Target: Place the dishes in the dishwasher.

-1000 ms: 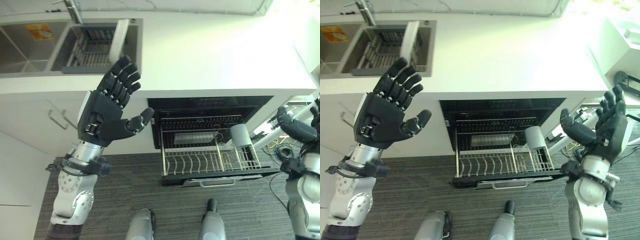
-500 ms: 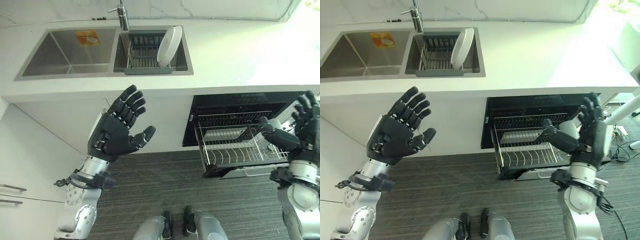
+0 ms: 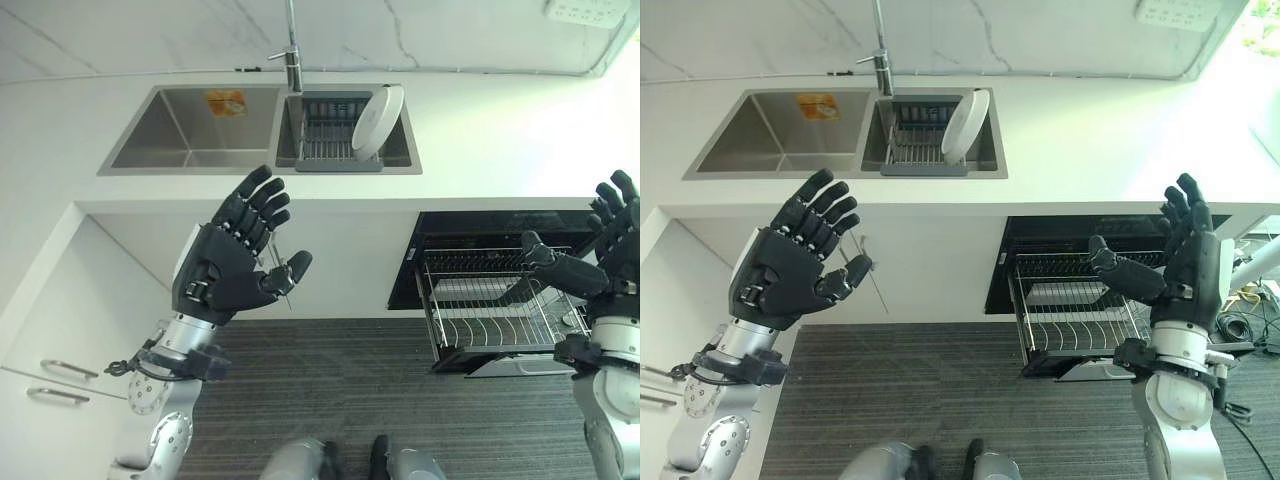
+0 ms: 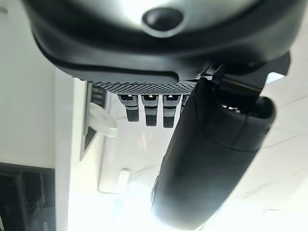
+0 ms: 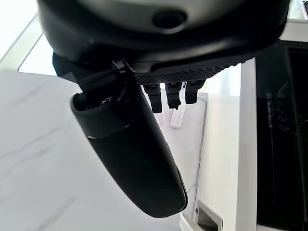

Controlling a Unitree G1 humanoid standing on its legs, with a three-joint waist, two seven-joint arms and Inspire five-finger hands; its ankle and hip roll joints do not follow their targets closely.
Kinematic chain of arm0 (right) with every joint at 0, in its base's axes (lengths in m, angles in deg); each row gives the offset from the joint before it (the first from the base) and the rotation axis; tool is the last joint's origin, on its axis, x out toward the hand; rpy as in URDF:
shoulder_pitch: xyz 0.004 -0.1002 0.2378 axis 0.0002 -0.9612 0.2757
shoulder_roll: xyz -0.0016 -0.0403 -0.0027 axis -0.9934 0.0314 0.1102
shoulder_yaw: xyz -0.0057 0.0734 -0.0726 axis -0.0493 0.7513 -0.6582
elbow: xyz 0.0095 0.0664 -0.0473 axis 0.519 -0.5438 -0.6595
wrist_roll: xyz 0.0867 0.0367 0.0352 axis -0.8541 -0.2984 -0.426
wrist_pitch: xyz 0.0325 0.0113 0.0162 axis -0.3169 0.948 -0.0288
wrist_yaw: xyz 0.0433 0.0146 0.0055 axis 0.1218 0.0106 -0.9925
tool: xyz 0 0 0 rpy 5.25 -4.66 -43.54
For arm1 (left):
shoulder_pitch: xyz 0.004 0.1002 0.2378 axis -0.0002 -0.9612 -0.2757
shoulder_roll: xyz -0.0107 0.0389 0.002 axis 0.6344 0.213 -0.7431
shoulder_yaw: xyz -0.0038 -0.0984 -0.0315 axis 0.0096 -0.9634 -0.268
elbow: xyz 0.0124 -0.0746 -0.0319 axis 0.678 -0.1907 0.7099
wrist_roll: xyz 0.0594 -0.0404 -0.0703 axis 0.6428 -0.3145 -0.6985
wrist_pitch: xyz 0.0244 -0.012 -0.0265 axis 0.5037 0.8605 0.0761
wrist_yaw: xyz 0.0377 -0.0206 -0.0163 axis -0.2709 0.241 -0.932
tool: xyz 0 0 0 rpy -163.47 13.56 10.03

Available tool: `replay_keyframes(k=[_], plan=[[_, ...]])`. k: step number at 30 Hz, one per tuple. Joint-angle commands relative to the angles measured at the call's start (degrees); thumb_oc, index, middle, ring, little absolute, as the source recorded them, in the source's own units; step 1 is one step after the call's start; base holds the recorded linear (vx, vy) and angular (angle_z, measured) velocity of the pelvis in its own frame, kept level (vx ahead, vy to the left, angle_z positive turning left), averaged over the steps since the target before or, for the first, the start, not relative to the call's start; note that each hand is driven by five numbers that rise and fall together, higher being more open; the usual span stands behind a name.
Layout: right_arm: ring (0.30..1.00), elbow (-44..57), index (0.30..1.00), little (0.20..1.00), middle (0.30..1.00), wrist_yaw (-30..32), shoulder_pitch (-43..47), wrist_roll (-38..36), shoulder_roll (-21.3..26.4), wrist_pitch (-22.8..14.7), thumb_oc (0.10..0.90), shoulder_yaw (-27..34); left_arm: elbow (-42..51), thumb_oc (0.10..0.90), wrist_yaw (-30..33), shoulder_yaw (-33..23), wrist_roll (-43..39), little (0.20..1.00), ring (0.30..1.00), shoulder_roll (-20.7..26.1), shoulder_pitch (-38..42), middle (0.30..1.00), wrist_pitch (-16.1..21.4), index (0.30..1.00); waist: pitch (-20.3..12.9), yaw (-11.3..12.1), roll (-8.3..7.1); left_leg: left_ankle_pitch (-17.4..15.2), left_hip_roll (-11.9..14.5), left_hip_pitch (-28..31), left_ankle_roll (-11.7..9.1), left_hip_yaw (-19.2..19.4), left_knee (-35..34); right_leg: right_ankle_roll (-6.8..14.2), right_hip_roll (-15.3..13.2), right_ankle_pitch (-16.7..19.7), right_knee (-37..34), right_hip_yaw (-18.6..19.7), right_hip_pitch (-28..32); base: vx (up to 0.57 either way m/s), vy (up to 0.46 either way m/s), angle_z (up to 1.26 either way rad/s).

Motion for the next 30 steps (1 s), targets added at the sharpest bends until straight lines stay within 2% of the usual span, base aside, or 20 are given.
replay_keyframes(k=[1, 2, 3, 6, 8, 11, 18, 22, 25, 27, 28, 30], plan=[[0.900, 2.51, 0.900, 0.900, 0.900, -0.07, 5.21, 0.98, 3.55, -5.34, 0.800, 1.66, 6.87, 0.800, -0.12, -3.81, -2.48, 0.900, 0.900, 1.10, 2.23, 0.900, 8.29, 0.900, -3.34, 0.31, 1.61, 2.38, 1.16, -4.33, -0.68, -1.98, 1.07, 2.51, 5.56, -6.56, 0.54, 1.49, 1.77, 0.06, 0.197, -0.11], [0.900, 2.52, 0.900, 0.900, 0.900, -0.24, 5.22, 0.89, 3.68, -5.44, 0.800, 1.59, 6.86, 0.800, -0.07, -3.84, -2.45, 0.900, 0.900, 1.05, 1.98, 0.900, 8.62, 0.900, -3.52, 0.36, 1.85, 2.87, 1.57, -5.35, -1.04, -2.64, 1.07, 2.51, 5.88, -6.89, 0.54, 1.96, 1.81, 0.13, 0.171, -0.19], [0.900, 2.62, 0.900, 0.900, 0.900, -1.27, 5.15, 0.78, 3.69, -5.80, 0.800, 1.33, 6.71, 0.800, 0.18, -3.83, -1.85, 0.900, 0.900, 0.60, 1.39, 0.900, 9.60, 0.900, -4.02, 0.37, 2.74, 4.78, 3.55, -9.29, -2.34, -5.34, 1.07, 2.11, 7.14, -8.04, 0.54, 4.11, 2.35, 0.14, 0.171, -0.28], [0.900, 2.78, 0.900, 0.900, 0.900, -2.47, 4.28, 0.31, 3.85, -6.25, 0.800, 1.99, 6.08, 0.800, -0.91, -4.38, -2.10, 0.900, 0.900, 0.39, 0.94, 0.900, 10.37, 0.900, -4.37, -0.34, 3.71, 5.52, 5.98, -10.75, -2.85, -3.95, 1.07, 1.83, 7.34, -9.53, 0.54, 4.96, 3.38, 0.19, 0.246, -0.21], [0.900, 3.19, 0.900, 0.900, 0.900, -3.92, 2.80, 0.01, 3.24, -7.28, 0.800, 2.75, 5.95, 0.800, -1.13, -4.79, -2.28, 0.900, 0.900, 0.59, 0.94, 0.900, 10.46, 0.900, -4.98, -0.76, 4.06, 4.77, 6.19, -10.61, -2.49, -3.72, 1.07, 2.41, 6.66, -9.83, 0.54, 4.90, 4.01, 0.19, 0.261, -0.51], [0.900, 4.35, 0.900, 0.900, 0.900, -4.55, 0.71, -0.32, 2.76, -7.98, 0.800, 3.72, 6.12, 0.800, -1.73, -5.60, -2.68, 0.900, 0.900, 1.34, 0.89, 0.900, 10.12, 0.900, -5.78, -0.20, 3.42, 2.27, 3.74, -8.80, -1.42, -4.61, 1.07, 4.31, 4.79, -10.12, 0.54, 4.71, 5.23, 0.20, 0.201, -0.38], [0.900, 5.10, 0.900, 0.900, 0.900, -0.89, 1.17, 0.45, 1.24, -8.24, 0.800, 3.97, 6.40, 0.800, -2.37, -4.68, -1.69, 0.900, 0.900, 3.61, 5.46, 0.900, 8.24, 0.900, -7.24, 2.49, 1.13, 0.36, -0.08, -8.63, 0.95, -6.88, 1.07, 8.45, -0.08, -7.83, 0.54, 1.08, 5.44, 0.12, 0.134, 0.10], [0.900, 5.15, 0.900, 0.900, 0.900, 0.18, 1.53, 0.82, 0.24, -8.18, 0.800, 3.74, 7.29, 0.800, -3.69, -4.98, -0.85, 0.900, 0.900, 4.40, 6.61, 0.900, 7.45, 0.900, -7.62, 3.32, 0.42, -0.46, -2.19, -8.34, 2.77, -7.93, 1.07, 9.67, -1.47, -6.40, 0.54, 0.40, 5.81, 0.12, 0.134, 0.14], [0.900, 5.05, 0.900, 0.900, 0.900, 0.55, 1.75, 1.10, -0.92, -7.99, 0.800, 3.61, 7.61, 0.800, -4.08, -5.17, -0.80, 0.900, 0.900, 5.07, 7.43, 0.900, 6.97, 0.900, -8.05, 3.54, 0.03, -1.12, -3.91, -8.40, 4.23, -8.72, 1.07, 10.15, -1.96, -3.24, 0.54, 0.61, 6.39, 0.12, 0.151, 0.12], [0.900, 5.03, 0.900, 0.900, 0.900, 0.59, 1.93, 1.21, -2.22, -7.43, 0.800, 3.22, 8.03, 0.800, -4.12, -4.83, 0.29, 0.900, 0.900, 5.18, 8.30, 0.900, 6.61, 0.900, -8.39, 3.05, 0.14, -1.95, -5.83, -7.70, 5.74, -10.29, 1.07, 10.58, -1.18, 3.72, 0.54, 1.02, 7.06, 0.17, 0.239, 0.01], [0.900, 5.22, 0.900, 0.900, 0.900, 0.53, 1.91, 1.56, -2.61, -7.04, 0.800, 2.92, 8.09, 0.800, -4.23, -4.62, 1.12, 0.900, 0.900, 4.98, 8.27, 0.900, 6.79, 0.900, -8.13, 2.68, 0.61, -2.27, -6.20, -7.07, 6.30, -10.89, 1.07, 10.69, -0.86, 6.13, 2.81, 1.06, 6.21, 0.13, 0.236, 0.08], [0.900, 5.55, 0.900, 0.900, 0.900, -0.07, 1.80, 1.86, -3.15, -6.55, 0.800, 2.17, 8.71, 0.800, -3.89, -4.43, 3.50, 0.900, 0.900, 4.75, 8.14, 0.900, 6.98, 0.900, -7.36, 2.25, 1.51, -2.99, -6.80, -5.87, 7.18, -11.54, 1.07, 10.43, -1.17, 8.13, 12.80, 0.96, 2.56, 0.12, 0.225, 0.04]])
